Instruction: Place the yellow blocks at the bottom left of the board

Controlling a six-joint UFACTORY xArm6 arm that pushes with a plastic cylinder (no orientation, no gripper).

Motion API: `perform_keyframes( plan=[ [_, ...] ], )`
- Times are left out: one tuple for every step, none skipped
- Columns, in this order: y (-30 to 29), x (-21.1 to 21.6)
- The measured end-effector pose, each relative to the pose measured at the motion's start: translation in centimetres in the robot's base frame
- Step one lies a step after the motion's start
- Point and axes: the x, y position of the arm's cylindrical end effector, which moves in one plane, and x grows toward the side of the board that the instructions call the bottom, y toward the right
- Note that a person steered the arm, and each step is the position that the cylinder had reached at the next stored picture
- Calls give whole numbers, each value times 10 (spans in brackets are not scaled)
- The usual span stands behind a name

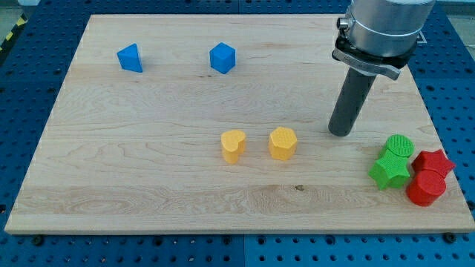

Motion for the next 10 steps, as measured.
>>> perform_keyframes(
  plan=[
    [0,-1],
    [0,-2],
    [-7,-3],
    [-31,7],
    [-44,24],
    [-56,32],
    [-89,26],
    [-130,23],
    [-170,23],
    [-208,23]
  ],
)
